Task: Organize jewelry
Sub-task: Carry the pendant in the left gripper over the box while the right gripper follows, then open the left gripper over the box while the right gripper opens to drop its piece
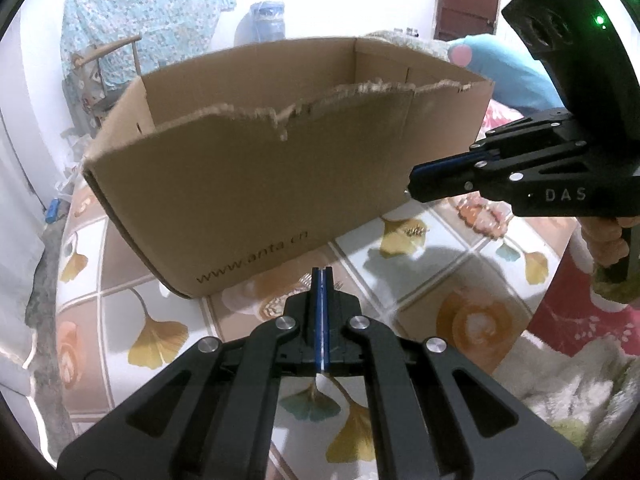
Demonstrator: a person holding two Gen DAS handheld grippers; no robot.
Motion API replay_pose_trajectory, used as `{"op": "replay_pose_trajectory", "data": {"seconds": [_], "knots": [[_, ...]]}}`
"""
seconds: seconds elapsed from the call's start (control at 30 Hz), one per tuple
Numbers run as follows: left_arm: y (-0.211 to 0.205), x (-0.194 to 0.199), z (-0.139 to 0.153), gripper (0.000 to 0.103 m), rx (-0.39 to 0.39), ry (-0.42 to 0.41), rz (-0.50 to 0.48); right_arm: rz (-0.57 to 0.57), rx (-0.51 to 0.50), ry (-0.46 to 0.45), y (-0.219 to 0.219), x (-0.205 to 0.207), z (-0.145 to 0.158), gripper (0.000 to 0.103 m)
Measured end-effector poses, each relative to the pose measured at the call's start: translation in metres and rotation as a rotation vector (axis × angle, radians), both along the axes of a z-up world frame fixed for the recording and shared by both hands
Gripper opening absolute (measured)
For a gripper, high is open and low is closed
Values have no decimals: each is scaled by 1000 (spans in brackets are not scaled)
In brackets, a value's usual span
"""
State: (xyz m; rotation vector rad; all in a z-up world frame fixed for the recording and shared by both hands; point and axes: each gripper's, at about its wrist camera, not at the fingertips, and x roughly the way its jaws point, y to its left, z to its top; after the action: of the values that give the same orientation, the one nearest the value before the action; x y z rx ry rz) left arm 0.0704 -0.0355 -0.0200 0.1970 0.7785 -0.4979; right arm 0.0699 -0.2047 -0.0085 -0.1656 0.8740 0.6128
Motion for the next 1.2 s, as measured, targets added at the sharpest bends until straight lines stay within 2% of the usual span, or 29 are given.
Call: {"op": "replay_pose_trajectory", "data": {"seconds": [0.23,0.43,0.53,0.63,0.77,0.83,0.93,0.97,1.03,1.13,1.2], "knots": [[0,-12,26,0,-14,-55,4,12,59,-68,-6,-12,29,5],[7,-13,81,0,-91,-155,-37,73,138,-152,-7,-13,70,5],[11,-5,114,0,-139,-214,-58,104,178,-187,-9,1,95,5],[8,14,134,0,-157,-219,-78,137,205,-164,-10,26,112,5],[-5,65,129,0,-136,-75,-93,162,169,-52,0,73,110,5],[-9,93,115,0,-135,46,-93,158,133,55,8,103,97,5],[-14,138,83,0,-151,277,-78,150,78,208,17,135,72,5],[-15,147,74,0,-148,323,-68,144,65,262,19,147,61,5],[-16,166,58,0,-150,419,-52,134,29,312,23,157,46,5],[-16,178,40,0,-120,486,-21,121,-17,354,28,168,31,5],[-16,179,35,0,-106,501,-16,115,-30,379,31,172,23,5]]}}
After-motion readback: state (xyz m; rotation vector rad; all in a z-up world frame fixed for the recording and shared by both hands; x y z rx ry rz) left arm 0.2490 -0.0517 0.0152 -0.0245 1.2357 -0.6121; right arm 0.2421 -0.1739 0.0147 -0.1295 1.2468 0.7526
